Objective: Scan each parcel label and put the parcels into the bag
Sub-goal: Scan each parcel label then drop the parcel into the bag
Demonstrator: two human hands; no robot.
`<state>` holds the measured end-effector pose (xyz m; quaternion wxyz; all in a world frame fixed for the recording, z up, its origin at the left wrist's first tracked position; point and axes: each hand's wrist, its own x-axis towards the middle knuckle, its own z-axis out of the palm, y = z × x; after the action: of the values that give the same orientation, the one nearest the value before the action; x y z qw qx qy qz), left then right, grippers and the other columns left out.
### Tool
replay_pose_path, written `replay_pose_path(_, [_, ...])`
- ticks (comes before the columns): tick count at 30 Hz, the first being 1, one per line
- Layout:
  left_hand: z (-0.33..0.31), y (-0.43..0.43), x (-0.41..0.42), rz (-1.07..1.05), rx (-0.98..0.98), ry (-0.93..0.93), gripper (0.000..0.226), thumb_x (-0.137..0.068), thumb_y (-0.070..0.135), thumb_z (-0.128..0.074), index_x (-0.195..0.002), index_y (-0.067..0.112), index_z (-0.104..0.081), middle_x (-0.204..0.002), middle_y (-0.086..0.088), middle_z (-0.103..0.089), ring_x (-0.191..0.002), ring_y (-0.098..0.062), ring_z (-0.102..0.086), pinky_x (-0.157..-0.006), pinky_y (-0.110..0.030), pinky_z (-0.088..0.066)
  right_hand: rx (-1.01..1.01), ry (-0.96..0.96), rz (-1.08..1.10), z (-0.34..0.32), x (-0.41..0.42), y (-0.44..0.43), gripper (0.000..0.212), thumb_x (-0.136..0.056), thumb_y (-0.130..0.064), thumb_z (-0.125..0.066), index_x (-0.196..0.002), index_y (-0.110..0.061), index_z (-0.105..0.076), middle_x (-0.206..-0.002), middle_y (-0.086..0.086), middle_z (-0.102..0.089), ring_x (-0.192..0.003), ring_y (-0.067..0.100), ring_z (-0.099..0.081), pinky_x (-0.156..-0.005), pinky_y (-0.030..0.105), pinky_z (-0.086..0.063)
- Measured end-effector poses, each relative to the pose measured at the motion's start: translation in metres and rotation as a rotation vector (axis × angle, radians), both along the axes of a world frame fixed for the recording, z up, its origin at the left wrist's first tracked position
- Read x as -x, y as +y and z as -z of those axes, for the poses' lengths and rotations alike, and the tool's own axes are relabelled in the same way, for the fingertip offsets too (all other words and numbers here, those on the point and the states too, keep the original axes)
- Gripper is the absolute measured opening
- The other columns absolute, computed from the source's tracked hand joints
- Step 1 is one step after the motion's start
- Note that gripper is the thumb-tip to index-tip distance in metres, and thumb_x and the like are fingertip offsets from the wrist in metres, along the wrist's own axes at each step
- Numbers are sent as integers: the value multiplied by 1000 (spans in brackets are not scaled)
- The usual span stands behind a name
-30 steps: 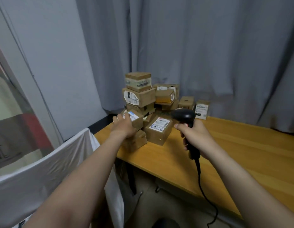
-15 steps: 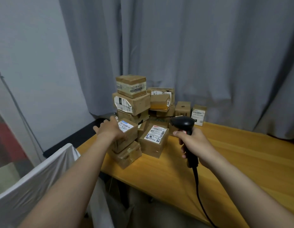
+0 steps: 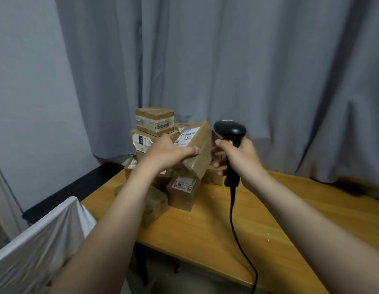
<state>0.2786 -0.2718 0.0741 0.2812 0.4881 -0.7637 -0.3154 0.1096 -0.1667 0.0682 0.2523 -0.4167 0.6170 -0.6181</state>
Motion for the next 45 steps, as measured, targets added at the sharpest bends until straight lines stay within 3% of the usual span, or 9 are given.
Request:
replay_pose_path(5, [-15,30,40,2,31,208,99,-53,74,-80,-132,21,-54,-132,-3,-48,-113,-24,-59,-100,-41,-53,97,27,95,-36,11,18,16,-101,-21,-65,-114,-11,-64,-96,13,-75,-70,28,-76,-61,45,-65])
replay_pose_path(9, [-26,61,62,147,-68,463,87,-67,56,-91,-131,24,-41,-129,-2,-61,-109,-18,-68,-94,-40,-59,172,115,155,-41,32,52,4,-103,-20,-64,-103,-22,-66,-90,-2,-75,-73,4,-74,-57,21,-57])
replay_pose_path(13, [-26,90,65,322,-213,546,58,-86,23,-83,-126,29,-41,-119,-9,-73,-94,-23,-78,-82,-37,-64,158,69,173,-43,57,87,7,-100,-26,-65,-100,-20,-69,-90,2,-80,-87,21,-78,-84,51,-63])
replay_pose_path(15, [-20,106,69,337,-208,563,57,-86,14,-81,-124,28,-41,-114,-12,-75,-91,-22,-78,-74,-30,-62,147,33,140,-45,64,105,7,-102,-25,-65,-100,-19,-68,-90,3,-81,-87,23,-79,-85,52,-63])
replay_pose_path(19, [0,136,77,215,-117,640,65,-81,11,-86,-124,27,-40,-112,-5,-74,-91,-12,-77,-69,-24,-61,129,23,97,-42,71,140,11,-101,-28,-67,-104,-18,-69,-96,5,-78,-88,23,-76,-78,43,-63])
replay_pose_path(23, [26,154,77,3,-82,738,73,-77,14,-90,-129,23,-39,-118,-6,-68,-100,-14,-71,-76,-25,-60,101,-50,39,-30,69,178,23,-98,-28,-72,-96,-6,-67,-70,7,-69,-53,19,-62,-51,32,-55])
replay_pose_path(27, [47,162,71,-104,-55,718,74,-77,16,-90,-127,22,-36,-113,-2,-67,-95,-9,-68,-88,-37,-59,-43,36,-85,-9,57,209,37,-98,-28,-71,-74,-3,-60,-58,14,-52,-45,24,-48,-47,32,-45])
replay_pose_path(32, [65,164,66,-152,-7,666,77,-73,16,-93,-123,22,-35,-105,9,-65,-94,-5,-67,-96,-49,-57,-137,143,-160,10,44,231,44,-99,-25,-69,-60,-11,-54,-52,11,-50,-41,22,-46,-44,28,-42])
replay_pose_path(45, [70,168,65,-132,-10,647,79,-71,20,-95,-123,26,-35,-108,5,-67,-100,-17,-71,-94,-52,-58,-65,98,-93,12,54,246,38,-99,-27,-68,-69,-7,-60,-53,8,-54,-43,20,-50,-46,31,-45])
